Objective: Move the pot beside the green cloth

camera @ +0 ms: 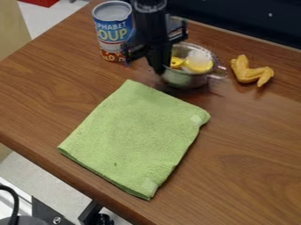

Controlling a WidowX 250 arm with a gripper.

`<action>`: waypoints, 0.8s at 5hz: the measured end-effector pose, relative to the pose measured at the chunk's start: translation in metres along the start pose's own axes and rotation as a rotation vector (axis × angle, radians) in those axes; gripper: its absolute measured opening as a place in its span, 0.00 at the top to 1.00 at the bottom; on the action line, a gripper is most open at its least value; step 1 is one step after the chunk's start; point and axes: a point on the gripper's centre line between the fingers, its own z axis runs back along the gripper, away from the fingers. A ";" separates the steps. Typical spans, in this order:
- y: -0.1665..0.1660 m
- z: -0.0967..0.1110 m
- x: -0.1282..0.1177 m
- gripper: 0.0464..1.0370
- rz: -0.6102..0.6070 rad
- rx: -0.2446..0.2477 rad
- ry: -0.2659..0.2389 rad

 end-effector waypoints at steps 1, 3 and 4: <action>-0.007 0.009 -0.009 0.99 -0.039 -0.011 -0.005; -0.016 0.029 -0.035 0.99 -0.159 -0.069 -0.023; -0.011 0.036 -0.064 0.99 -0.364 -0.074 -0.016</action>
